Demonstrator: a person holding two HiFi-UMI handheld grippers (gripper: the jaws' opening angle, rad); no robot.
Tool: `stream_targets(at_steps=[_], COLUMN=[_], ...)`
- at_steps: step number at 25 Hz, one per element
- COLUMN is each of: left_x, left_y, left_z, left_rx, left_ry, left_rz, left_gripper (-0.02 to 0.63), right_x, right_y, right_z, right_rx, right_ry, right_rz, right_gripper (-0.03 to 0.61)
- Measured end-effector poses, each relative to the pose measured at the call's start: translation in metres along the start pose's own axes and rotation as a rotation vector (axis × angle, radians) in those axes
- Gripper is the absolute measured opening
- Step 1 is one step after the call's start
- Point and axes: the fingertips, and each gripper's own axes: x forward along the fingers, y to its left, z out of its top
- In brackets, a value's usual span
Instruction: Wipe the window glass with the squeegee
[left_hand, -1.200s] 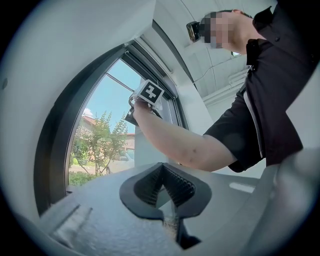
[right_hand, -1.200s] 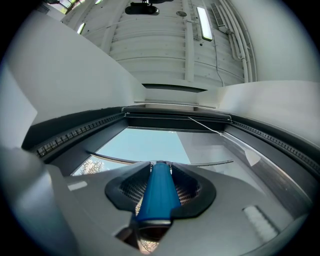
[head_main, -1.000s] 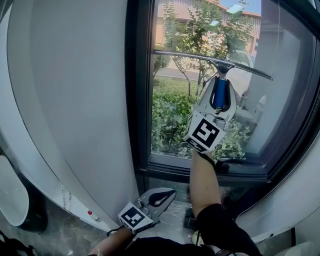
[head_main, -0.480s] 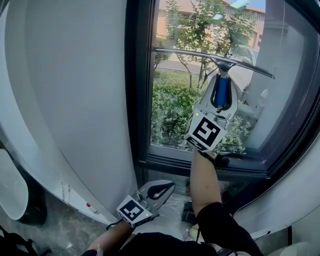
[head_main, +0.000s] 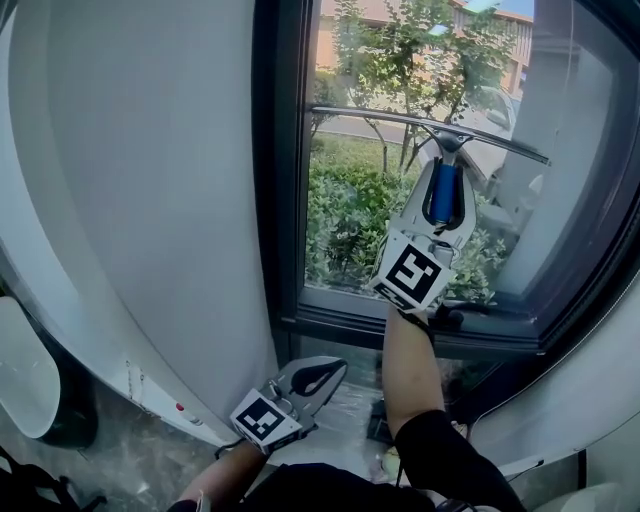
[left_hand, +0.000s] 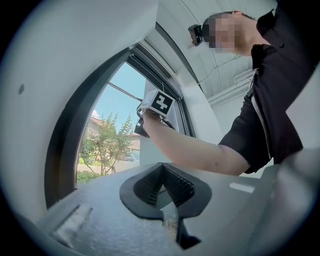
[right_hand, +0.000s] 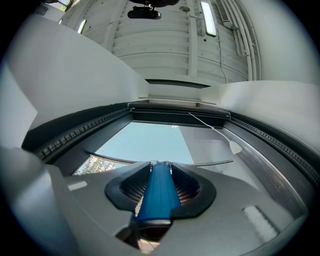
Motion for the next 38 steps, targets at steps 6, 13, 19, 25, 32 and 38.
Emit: stream_targets(at_steps=[6, 13, 19, 25, 32, 38], left_x=[0.000, 0.000, -0.004, -0.005, -0.007, -0.008], left_y=[-0.004, -0.006, -0.006, -0.008, -0.009, -0.008], left_z=[0.001, -0.002, -0.006, -0.006, -0.009, -0.012], left_rx=[-0.023, -0.020, -0.029, -0.033, -0.044, -0.045], left_ry=[0.000, 0.009, 0.019, 0.015, 0.021, 0.028], left_rz=[-0.010, -0.013, -0.009, -0.009, -0.010, -0.008], left_gripper=[-0.002, -0.002, -0.002, -0.002, -0.002, -0.002], right_x=[-0.009, -0.021, -0.031, -0.038, -0.046, -0.054], right_y=[0.001, 0.000, 0.003, 0.003, 0.004, 0.004], right_z=[-0.003, -0.012, -0.019, -0.023, -0.027, -0.033], right_rx=[0.007, 0.002, -0.004, -0.011, -0.010, -0.015], right_ry=[0.018, 0.036, 0.055, 0.073, 0.086, 0.095], right_rz=[0.004, 0.003, 0.008, 0.010, 0.009, 0.006], right_gripper=[0.133, 0.133, 0.133, 0.133, 0.133, 0.133])
